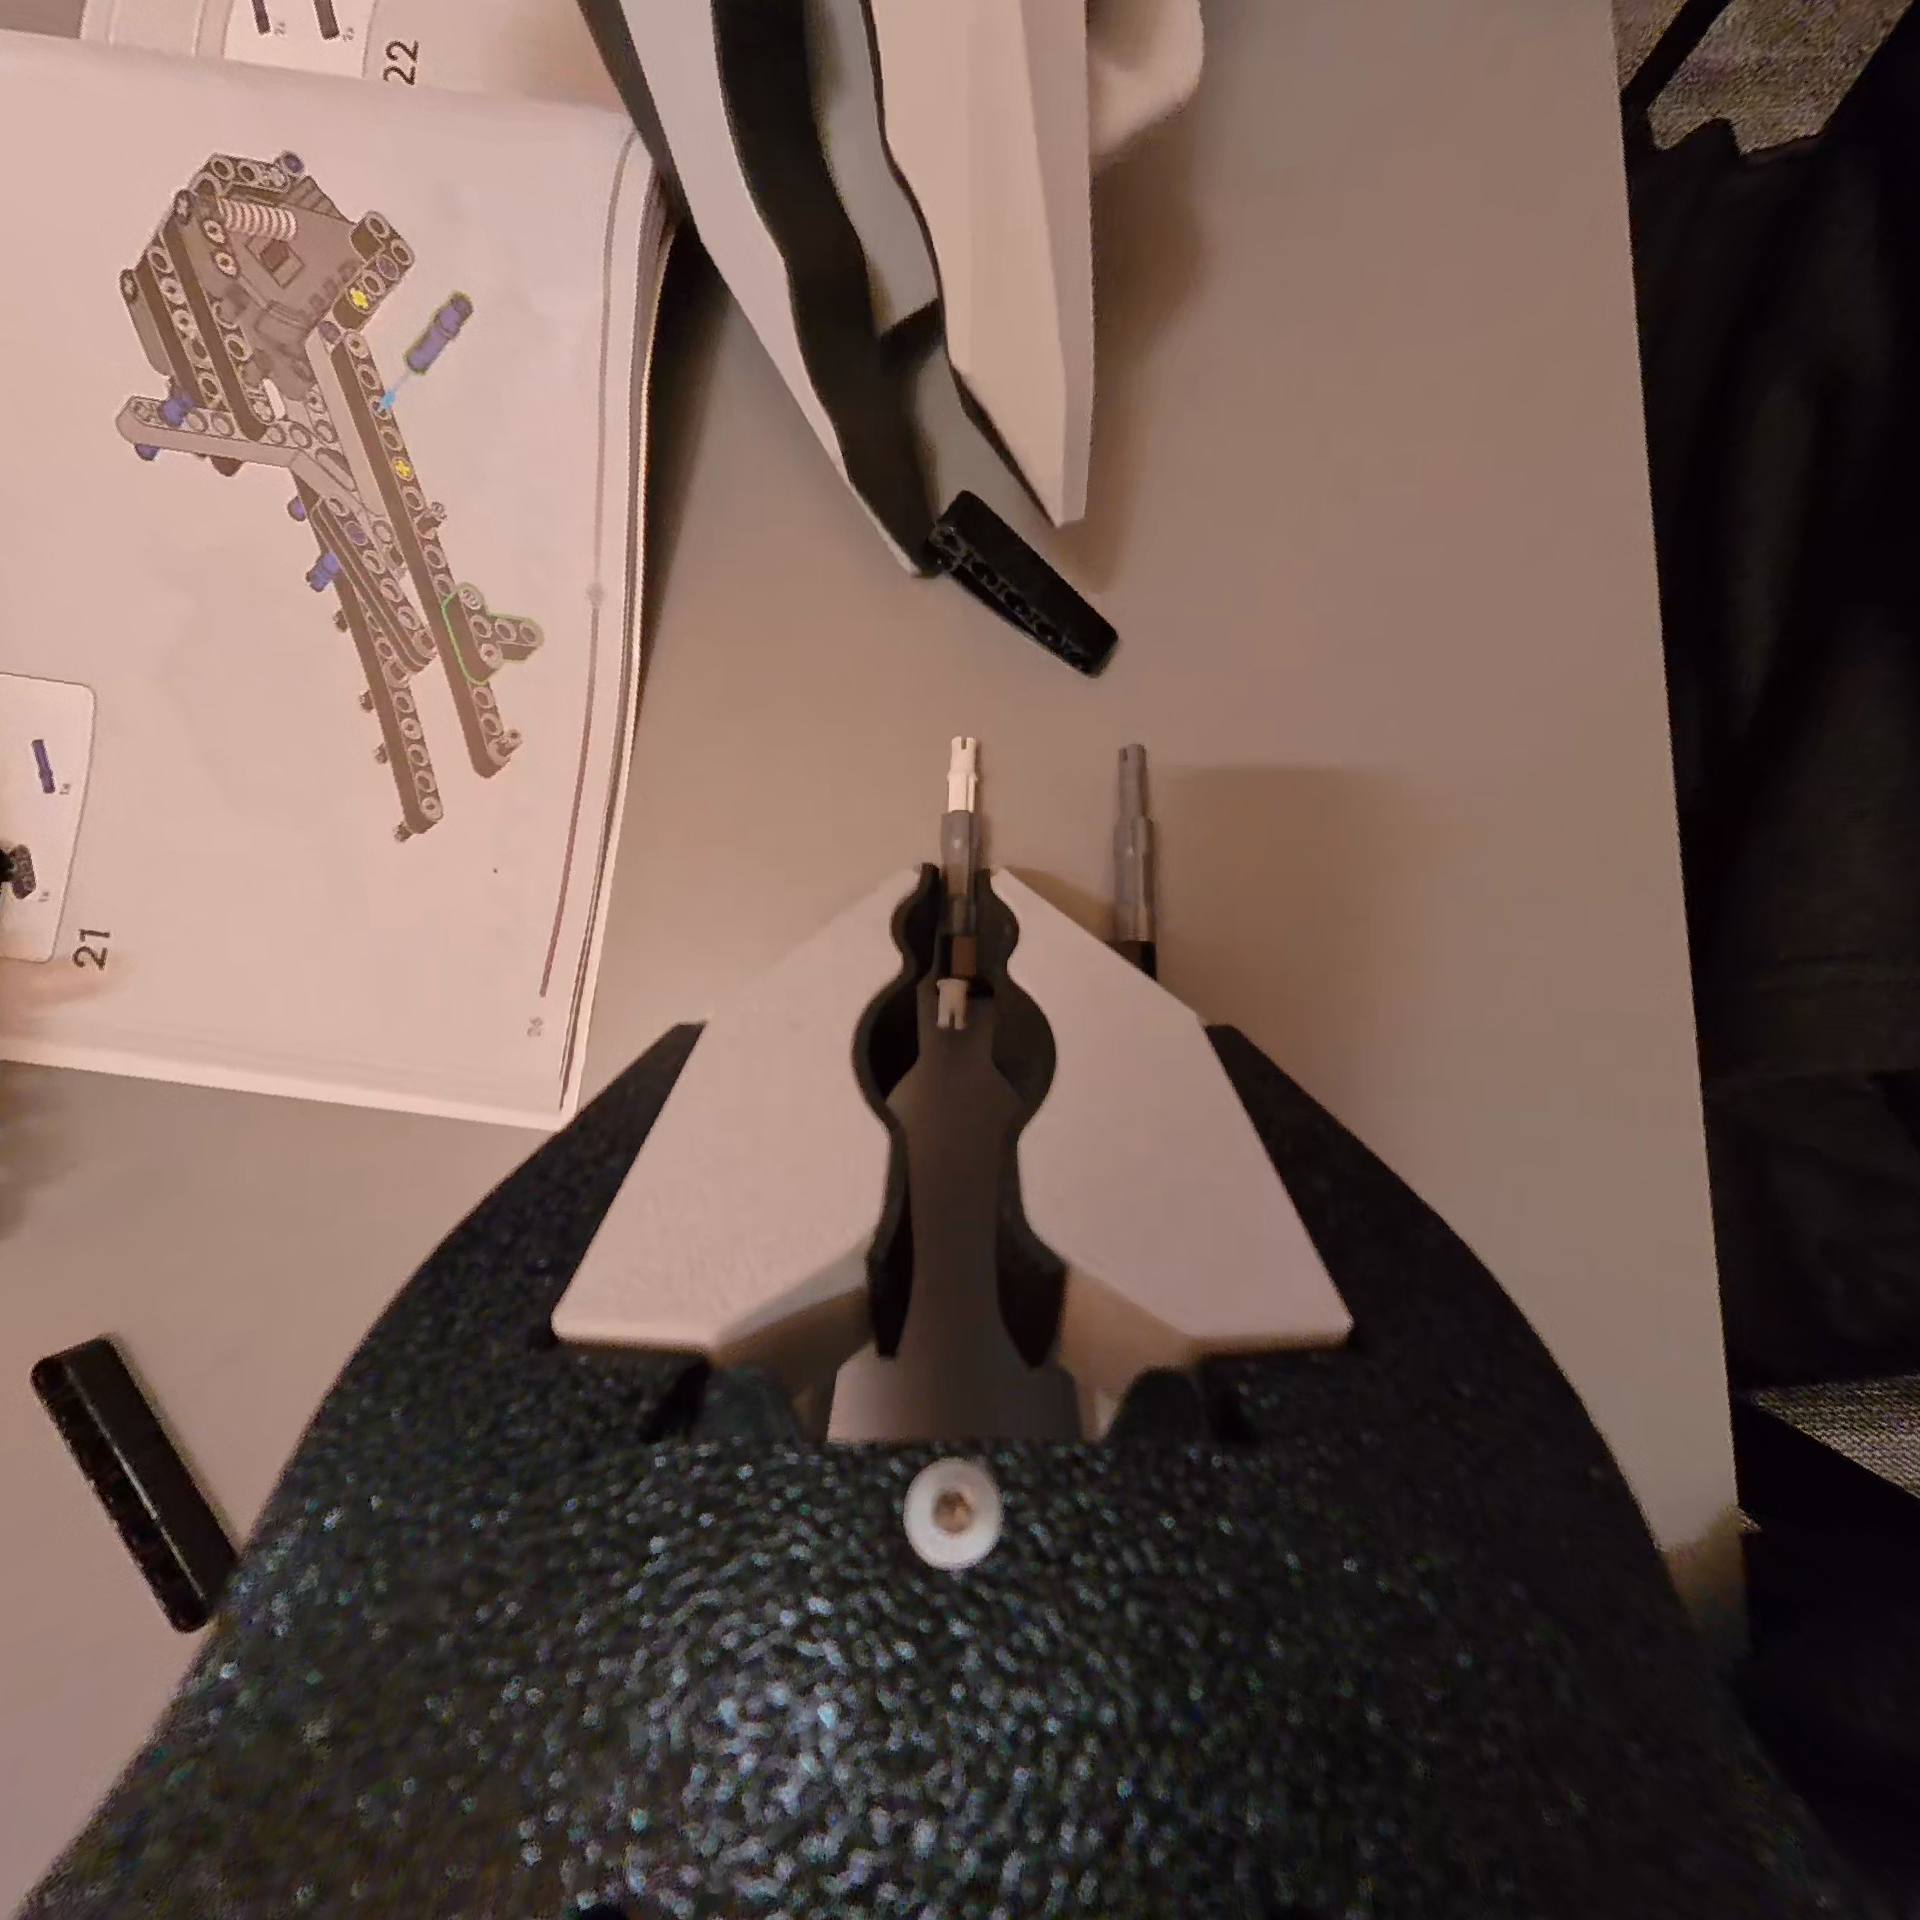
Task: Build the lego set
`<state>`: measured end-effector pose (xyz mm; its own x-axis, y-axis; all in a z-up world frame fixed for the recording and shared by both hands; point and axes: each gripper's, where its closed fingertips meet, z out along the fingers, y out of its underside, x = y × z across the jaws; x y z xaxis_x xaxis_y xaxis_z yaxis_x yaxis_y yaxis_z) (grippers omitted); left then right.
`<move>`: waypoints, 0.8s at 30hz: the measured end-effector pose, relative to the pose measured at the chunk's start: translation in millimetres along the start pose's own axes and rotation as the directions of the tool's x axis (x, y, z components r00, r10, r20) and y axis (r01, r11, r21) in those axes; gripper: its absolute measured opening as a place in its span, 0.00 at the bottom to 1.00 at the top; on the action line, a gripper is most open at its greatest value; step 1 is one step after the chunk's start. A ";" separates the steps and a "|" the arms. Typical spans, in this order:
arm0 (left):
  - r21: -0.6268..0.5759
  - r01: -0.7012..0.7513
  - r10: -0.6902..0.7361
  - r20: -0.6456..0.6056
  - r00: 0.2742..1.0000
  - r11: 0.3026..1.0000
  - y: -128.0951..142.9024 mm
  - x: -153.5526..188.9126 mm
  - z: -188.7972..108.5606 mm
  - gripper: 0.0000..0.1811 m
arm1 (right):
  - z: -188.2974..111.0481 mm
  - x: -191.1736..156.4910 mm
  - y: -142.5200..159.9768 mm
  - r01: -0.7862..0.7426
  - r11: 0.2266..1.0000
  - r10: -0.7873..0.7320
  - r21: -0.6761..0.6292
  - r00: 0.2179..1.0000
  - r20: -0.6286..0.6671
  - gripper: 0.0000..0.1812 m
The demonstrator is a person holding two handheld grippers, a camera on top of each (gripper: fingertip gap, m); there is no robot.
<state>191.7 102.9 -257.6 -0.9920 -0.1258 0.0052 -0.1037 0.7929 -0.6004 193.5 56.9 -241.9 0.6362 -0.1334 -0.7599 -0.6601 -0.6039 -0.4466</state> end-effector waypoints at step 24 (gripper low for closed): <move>0.284 -0.290 0.194 0.323 0.926 0.914 -79.2 -9.8 -51.7 0.02 | -46.5 -54.8 -39.4 0.562 0.733 -0.325 0.384 0.785 -0.528 0.00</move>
<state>206.0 72.2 -168.7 -0.9158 -0.1559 -0.3702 0.2134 0.5920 -0.7772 203.2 51.4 -160.7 0.9244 -0.3238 -0.2018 -0.2797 -0.2154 -0.9356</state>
